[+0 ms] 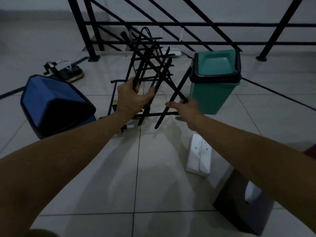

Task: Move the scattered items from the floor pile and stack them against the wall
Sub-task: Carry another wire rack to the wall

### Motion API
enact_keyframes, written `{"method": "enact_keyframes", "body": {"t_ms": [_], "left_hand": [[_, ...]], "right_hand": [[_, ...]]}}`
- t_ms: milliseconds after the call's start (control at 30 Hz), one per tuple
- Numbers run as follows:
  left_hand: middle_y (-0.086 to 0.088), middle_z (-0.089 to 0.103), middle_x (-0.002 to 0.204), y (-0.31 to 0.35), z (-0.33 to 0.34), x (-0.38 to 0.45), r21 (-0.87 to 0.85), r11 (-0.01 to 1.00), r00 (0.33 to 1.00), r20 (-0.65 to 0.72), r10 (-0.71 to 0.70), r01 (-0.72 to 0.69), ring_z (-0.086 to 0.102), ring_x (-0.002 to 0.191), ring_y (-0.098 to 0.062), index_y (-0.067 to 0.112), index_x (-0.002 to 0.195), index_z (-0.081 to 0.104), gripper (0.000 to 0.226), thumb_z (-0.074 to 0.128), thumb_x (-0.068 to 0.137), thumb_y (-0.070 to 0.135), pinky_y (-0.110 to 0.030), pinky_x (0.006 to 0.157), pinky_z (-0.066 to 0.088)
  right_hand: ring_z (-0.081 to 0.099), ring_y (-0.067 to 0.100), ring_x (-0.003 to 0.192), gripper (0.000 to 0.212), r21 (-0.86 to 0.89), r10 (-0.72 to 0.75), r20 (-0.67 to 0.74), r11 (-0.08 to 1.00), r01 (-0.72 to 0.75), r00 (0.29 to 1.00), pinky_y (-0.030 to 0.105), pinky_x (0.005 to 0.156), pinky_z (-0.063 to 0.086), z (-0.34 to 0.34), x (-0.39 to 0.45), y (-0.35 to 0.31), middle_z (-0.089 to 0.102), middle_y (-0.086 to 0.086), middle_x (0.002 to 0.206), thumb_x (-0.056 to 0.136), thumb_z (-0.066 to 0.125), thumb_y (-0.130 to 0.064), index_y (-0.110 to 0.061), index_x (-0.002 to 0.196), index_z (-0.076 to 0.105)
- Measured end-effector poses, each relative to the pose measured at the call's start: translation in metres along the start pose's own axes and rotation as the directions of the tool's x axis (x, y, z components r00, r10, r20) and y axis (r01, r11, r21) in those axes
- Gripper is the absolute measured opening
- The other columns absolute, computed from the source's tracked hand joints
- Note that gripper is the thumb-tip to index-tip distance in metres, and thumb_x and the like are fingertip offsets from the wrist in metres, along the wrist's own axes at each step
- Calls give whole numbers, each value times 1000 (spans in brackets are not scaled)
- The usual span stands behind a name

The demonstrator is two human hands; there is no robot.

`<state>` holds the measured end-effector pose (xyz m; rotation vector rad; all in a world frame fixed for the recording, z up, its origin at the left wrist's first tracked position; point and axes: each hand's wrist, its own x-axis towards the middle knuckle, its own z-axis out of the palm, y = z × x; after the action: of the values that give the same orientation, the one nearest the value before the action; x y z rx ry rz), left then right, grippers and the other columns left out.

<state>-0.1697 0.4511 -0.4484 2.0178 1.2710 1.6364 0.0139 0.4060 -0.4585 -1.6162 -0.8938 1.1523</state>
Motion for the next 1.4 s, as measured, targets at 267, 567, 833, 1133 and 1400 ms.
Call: {"method": "enact_keyframes", "body": {"t_ms": [267, 567, 833, 1133, 1400], "left_hand": [[-2, 50, 70, -12, -10, 5, 51, 953, 933, 191, -304, 299, 47, 64, -9, 12, 75, 47, 26, 64, 87, 26, -13, 61, 39], [-4, 49, 59, -13, -37, 0, 726, 687, 785, 446, -429, -37, 55, 61, -26, 14, 55, 45, 49, 46, 94, 44, -27, 54, 35], [-8, 52, 72, -9, -49, 1, 486, 529, 698, 633, 335, -695, 45, 63, -25, 10, 76, 51, 31, 61, 81, 39, -29, 57, 29], [-10, 50, 124, 24, -21, 8, 776, 457, 758, 589, -280, -434, 53, 106, -28, 12, 133, 35, 87, 62, 74, 69, -38, 79, 40], [3, 42, 67, 19, -22, -4, 749, 500, 652, 645, -399, -434, 51, 65, -18, 23, 103, 59, 36, 54, 87, 54, -30, 62, 48]], "right_hand": [[40, 14, 73, 42, -235, -387, -185, 910, 341, 904, 17, 48, 31, 5, 1, -25, 44, 2, 84, 71, 80, -19, -12, 88, 42], [40, 18, 77, 36, -628, -679, -96, 608, 485, 727, 28, 59, 41, -4, 0, -24, 33, 6, 103, 72, 73, -6, -10, 99, 50], [45, 23, 73, 44, -796, -727, 172, 295, 528, 665, 31, 53, 41, 1, -5, -15, 40, 13, 103, 74, 57, 11, -15, 108, 49], [41, 22, 71, 56, -805, -722, 329, 123, 580, 609, 23, 46, 13, 24, -24, -21, 46, 20, 111, 71, 61, 11, -14, 121, 53], [44, 21, 62, 54, -757, -823, 447, -139, 638, 351, 20, 40, 23, 31, -27, -10, 51, 15, 87, 62, 72, 12, -11, 107, 54]]}}
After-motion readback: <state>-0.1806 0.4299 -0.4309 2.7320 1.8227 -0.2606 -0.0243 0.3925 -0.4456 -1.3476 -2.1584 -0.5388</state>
